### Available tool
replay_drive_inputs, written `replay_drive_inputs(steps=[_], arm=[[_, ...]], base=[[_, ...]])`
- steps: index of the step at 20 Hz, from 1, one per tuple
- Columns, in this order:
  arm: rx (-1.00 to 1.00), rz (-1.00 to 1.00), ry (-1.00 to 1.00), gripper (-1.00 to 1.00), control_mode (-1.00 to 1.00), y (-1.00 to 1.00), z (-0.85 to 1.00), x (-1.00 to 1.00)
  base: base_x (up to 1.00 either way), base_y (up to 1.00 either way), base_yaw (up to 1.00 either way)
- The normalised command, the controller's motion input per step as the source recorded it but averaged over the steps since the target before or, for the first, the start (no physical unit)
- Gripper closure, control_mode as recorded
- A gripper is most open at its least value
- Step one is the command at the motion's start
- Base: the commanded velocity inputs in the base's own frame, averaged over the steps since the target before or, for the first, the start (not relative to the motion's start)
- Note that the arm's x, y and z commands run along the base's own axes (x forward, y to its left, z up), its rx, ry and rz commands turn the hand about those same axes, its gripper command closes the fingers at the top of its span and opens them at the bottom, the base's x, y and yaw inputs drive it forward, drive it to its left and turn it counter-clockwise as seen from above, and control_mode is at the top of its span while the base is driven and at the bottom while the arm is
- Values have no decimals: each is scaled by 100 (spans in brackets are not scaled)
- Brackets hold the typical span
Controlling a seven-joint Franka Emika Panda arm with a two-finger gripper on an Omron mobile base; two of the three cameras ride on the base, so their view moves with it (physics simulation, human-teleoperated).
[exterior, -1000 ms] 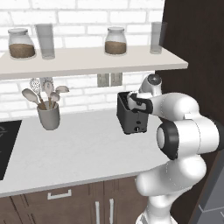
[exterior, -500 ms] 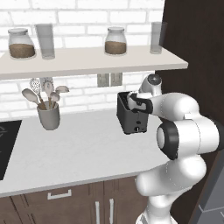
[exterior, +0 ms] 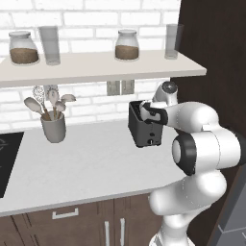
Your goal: Start the toaster. Once the lever pops up, take the bread to the plate on the dining counter.
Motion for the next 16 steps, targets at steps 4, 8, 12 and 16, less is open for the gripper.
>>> replay_drive_inputs(steps=[4, 8, 12, 16], arm=[[0, 0, 0, -100, -100, 0, 0, 0], [0, 0, 0, -100, -100, 0, 0, 0], [0, 0, 0, -100, -100, 0, 0, 0], [0, 0, 0, -100, -100, 0, 0, 0]], base=[[0, 0, 0], [0, 0, 0], [0, 0, 0], [0, 0, 0]])
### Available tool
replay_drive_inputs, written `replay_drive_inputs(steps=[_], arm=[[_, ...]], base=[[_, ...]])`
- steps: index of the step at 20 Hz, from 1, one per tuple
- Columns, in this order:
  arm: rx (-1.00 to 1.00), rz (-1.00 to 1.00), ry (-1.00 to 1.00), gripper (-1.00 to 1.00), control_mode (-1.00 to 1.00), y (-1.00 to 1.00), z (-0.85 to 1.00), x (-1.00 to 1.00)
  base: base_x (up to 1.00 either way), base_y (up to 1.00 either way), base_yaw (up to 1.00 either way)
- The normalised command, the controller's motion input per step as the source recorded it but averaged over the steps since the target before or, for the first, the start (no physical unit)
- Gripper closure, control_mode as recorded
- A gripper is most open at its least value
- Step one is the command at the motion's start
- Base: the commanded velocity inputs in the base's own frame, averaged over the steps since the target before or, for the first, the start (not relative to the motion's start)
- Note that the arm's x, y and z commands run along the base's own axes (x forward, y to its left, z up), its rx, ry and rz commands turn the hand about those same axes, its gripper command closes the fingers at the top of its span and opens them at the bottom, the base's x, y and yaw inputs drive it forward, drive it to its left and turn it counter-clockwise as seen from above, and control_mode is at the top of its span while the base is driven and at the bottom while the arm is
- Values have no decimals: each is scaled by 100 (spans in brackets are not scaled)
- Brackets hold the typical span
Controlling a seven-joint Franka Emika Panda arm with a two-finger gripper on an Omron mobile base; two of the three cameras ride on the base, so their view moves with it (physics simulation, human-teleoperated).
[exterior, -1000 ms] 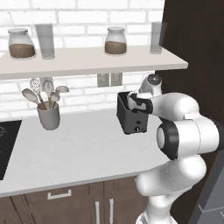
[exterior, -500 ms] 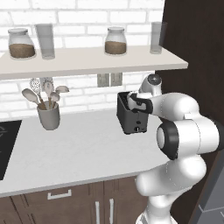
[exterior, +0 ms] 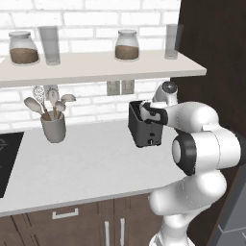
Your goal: Start the toaster. Once the lever pops up, take the bread to the plate on the dining counter.
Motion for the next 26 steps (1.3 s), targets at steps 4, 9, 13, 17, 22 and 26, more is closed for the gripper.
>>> replay_drive_inputs(steps=[4, 9, 13, 17, 22, 26], arm=[[0, 0, 0, -100, -100, 0, 0, 0], [0, 0, 0, -100, -100, 0, 0, 0], [0, 0, 0, -100, -100, 0, 0, 0], [0, 0, 0, -100, -100, 0, 0, 0], [0, 0, 0, -100, -100, 0, 0, 0], [0, 0, 0, -100, -100, 0, 0, 0]], base=[[0, 0, 0], [0, 0, 0], [0, 0, 0], [0, 0, 0], [0, 0, 0], [0, 0, 0]])
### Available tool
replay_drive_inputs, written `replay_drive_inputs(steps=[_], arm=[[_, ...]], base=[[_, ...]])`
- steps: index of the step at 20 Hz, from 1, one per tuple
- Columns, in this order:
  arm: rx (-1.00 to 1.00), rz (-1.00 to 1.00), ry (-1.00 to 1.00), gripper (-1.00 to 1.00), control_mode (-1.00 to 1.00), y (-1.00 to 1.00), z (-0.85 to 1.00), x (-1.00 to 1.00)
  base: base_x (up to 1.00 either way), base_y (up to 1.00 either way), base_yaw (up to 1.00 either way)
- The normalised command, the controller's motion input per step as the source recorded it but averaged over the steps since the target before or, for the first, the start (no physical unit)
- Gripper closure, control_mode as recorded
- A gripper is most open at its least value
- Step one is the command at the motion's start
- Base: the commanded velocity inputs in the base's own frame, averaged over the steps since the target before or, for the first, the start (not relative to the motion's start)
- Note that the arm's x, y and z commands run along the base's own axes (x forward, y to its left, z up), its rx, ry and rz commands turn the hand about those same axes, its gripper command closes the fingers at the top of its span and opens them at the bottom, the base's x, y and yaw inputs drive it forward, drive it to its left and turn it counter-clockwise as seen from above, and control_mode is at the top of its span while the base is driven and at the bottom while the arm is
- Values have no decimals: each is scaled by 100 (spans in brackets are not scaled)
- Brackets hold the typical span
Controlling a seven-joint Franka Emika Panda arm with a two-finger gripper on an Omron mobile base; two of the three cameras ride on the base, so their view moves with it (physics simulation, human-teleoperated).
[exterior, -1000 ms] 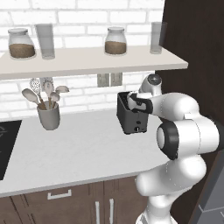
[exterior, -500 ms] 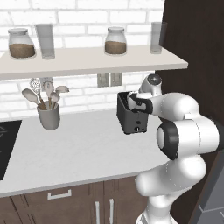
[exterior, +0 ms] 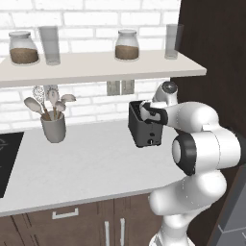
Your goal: Start the toaster. Once the lever pops up, take the bread to the plate on the dining counter.
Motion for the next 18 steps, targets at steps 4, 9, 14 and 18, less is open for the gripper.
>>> replay_drive_inputs(steps=[4, 9, 14, 18], arm=[[0, 0, 0, -100, -100, 0, 0, 0], [0, 0, 0, -100, -100, 0, 0, 0], [0, 0, 0, -100, -100, 0, 0, 0], [0, 0, 0, -100, -100, 0, 0, 0]], base=[[0, 0, 0], [0, 0, 0], [0, 0, 0], [0, 0, 0]])
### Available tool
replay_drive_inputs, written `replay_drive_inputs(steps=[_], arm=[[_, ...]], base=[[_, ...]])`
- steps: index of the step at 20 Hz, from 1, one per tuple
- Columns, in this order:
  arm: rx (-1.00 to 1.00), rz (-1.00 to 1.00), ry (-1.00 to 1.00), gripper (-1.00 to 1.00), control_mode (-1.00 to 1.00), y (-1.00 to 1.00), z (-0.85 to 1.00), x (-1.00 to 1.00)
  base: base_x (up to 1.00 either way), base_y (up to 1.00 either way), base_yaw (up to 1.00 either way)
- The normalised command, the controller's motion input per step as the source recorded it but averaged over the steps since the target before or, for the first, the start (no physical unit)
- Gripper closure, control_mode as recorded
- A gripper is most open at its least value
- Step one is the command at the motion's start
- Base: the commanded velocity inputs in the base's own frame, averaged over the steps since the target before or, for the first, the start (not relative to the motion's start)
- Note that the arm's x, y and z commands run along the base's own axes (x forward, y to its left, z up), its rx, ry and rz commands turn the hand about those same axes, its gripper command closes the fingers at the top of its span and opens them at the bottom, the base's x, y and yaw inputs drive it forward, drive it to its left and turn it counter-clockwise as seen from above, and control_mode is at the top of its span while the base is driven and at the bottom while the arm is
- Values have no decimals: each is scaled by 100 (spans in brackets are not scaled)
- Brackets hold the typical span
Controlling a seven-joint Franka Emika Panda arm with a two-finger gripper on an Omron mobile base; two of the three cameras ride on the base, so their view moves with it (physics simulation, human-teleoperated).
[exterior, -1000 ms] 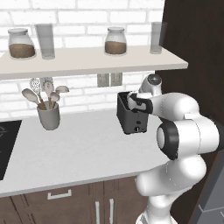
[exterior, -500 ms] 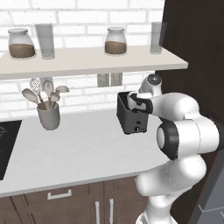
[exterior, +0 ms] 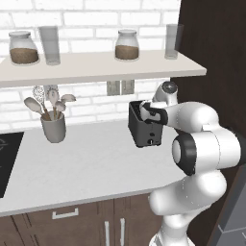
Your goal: Start the toaster. Once the lever pops up, take the bread to the plate on the dining counter.
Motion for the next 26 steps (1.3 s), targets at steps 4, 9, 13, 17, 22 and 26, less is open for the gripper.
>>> replay_drive_inputs(steps=[4, 9, 13, 17, 22, 26], arm=[[0, 0, 0, -100, -100, 0, 0, 0], [0, 0, 0, -100, -100, 0, 0, 0], [0, 0, 0, -100, -100, 0, 0, 0], [0, 0, 0, -100, -100, 0, 0, 0], [0, 0, 0, -100, -100, 0, 0, 0], [0, 0, 0, -100, -100, 0, 0, 0]], base=[[0, 0, 0], [0, 0, 0], [0, 0, 0], [0, 0, 0], [0, 0, 0], [0, 0, 0]])
